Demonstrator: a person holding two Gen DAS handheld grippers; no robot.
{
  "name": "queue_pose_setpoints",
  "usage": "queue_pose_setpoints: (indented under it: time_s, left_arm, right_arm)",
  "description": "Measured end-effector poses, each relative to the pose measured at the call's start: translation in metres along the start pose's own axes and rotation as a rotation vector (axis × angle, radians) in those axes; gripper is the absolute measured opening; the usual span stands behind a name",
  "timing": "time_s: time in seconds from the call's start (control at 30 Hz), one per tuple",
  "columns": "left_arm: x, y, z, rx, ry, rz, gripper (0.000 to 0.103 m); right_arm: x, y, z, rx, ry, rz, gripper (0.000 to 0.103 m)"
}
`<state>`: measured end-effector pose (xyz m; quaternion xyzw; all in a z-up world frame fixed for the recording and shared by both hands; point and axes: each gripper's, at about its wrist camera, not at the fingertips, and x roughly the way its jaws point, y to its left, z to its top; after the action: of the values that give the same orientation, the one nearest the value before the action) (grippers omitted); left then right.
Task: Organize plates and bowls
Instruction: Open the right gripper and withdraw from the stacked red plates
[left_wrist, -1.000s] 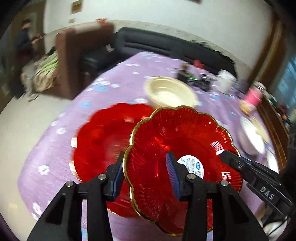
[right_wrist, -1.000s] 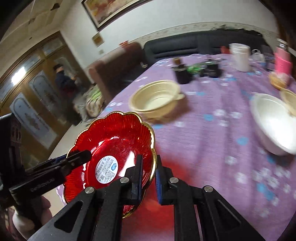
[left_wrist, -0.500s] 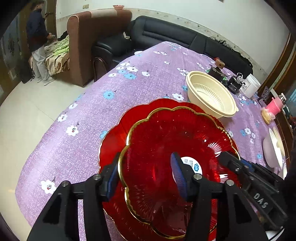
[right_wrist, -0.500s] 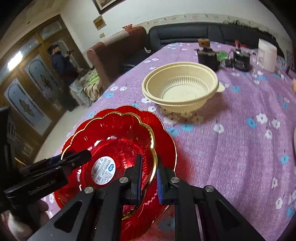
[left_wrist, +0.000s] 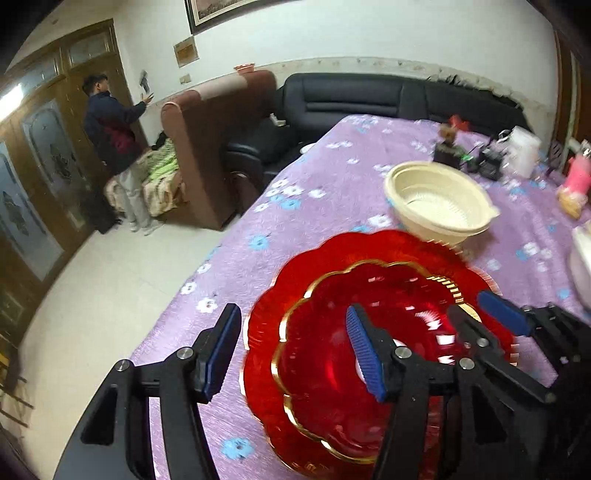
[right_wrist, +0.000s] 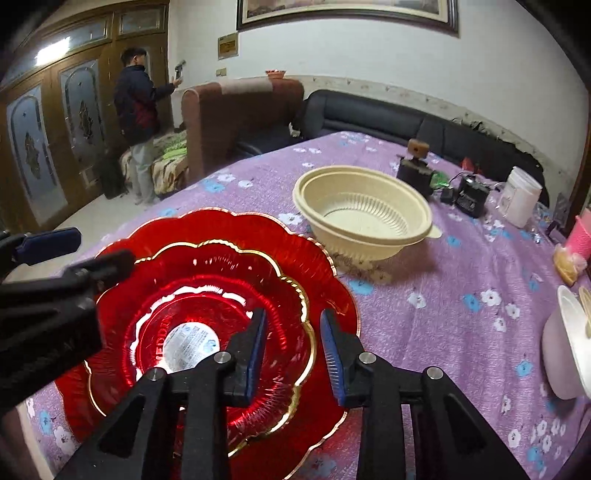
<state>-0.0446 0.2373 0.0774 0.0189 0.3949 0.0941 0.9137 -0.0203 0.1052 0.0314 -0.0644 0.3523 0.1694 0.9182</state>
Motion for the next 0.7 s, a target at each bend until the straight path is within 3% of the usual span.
queue_pose_setpoints:
  time_s: [0.1, 0.17, 0.23, 0.33, 0.5, 0.7]
  left_arm:
    - [-0.025, 0.003, -0.002, -0.023, -0.037, -0.094, 0.069]
    - [-0.049, 0.003, -0.008, -0.043, -0.085, -0.137, 0.073]
    - [-0.067, 0.002, -0.013, -0.072, -0.111, -0.191, 0.081]
    - [-0.09, -0.011, -0.027, -0.108, -0.127, -0.291, 0.084]
    - [-0.103, -0.052, -0.045, -0.037, -0.088, -0.389, 0.084]
    - [-0.107, -0.093, -0.063, 0.078, -0.06, -0.437, 0.084]
  right_arm:
    - [-0.022, -0.017, -0.002, 0.077, -0.067, 0.014, 0.035]
    - [-0.038, -0.029, -0.004, 0.115, -0.097, 0.03, 0.043]
    - [-0.055, -0.04, -0.011, 0.148, -0.114, 0.04, 0.049]
    - [-0.076, -0.056, -0.028, 0.198, -0.111, 0.067, 0.051]
    - [-0.102, -0.093, -0.067, 0.276, -0.084, 0.073, 0.051]
    - [-0.158, -0.181, -0.111, 0.429, -0.108, -0.051, 0.05]
